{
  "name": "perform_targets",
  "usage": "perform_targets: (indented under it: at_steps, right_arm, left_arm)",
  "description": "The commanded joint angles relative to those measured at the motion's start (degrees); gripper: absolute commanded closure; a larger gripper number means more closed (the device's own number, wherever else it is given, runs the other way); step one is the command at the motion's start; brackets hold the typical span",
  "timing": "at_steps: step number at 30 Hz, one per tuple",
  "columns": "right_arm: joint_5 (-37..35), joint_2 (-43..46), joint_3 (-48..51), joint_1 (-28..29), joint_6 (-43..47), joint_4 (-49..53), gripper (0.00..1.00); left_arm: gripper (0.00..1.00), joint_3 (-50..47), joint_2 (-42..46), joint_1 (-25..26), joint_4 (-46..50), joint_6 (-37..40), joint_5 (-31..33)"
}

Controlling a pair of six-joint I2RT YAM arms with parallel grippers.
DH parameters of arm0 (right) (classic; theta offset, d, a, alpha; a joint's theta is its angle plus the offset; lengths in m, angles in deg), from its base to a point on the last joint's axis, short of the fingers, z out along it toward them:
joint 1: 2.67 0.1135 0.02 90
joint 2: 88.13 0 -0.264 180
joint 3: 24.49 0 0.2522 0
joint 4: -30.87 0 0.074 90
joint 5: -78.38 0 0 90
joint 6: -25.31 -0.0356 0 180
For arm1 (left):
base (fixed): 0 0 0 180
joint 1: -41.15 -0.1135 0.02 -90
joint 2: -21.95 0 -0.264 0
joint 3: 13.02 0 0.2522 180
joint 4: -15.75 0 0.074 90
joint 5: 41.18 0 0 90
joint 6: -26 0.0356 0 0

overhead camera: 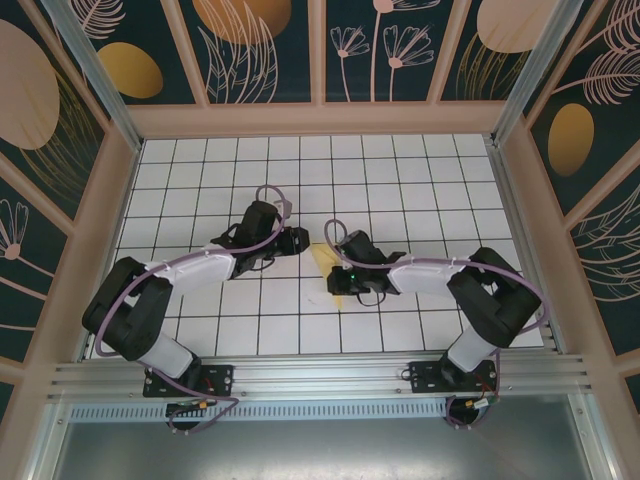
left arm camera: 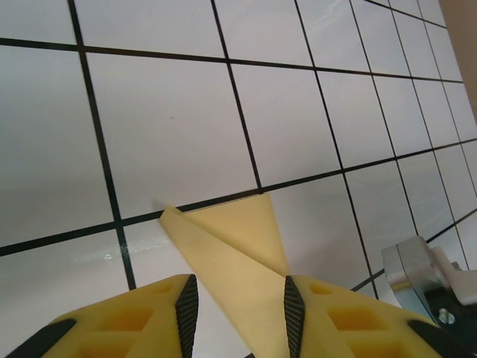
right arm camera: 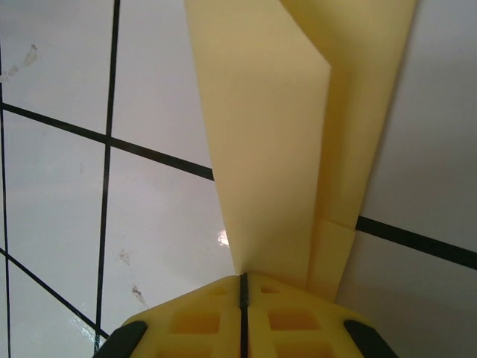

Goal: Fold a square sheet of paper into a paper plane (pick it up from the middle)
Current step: Fold the wing for the fifth time at the center of the table.

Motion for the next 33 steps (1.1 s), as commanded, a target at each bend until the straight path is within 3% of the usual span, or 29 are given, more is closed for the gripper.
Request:
perform_targets:
  at_steps: [1, 8, 20, 26, 33]
  right_arm:
    - [2.09, 2.23, 2.29, -1.22, -1.52, -3.47, 0.90]
    - [2.49, 1.57, 4.42, -1.64, -2.06, -3.97, 0.91]
    - [1.70, 0.81, 4.48, -1.78, -1.57, -2.39, 0.93]
    - [1.95, 0.55, 4.74, -1.78, -1.53, -2.36, 0.94]
    - [1.90, 0.75, 4.46, -1.79, -1.27, -0.62, 0.96]
  left_arm:
    - [0.62, 0.13, -1.91, -0.32, -2.92, -0.45, -4.15]
    - [0.68, 2.16, -6.50, 0.05, -4.23, -0.36, -9.49]
    - [0.67, 5.32, -14.54, 0.14, -9.76, -2.84, -14.97]
    - [0.66, 5.96, -17.99, 0.19, -10.59, -2.53, -14.05]
    - [0.68, 7.25, -21.55, 0.11, -7.04, -0.55, -5.85]
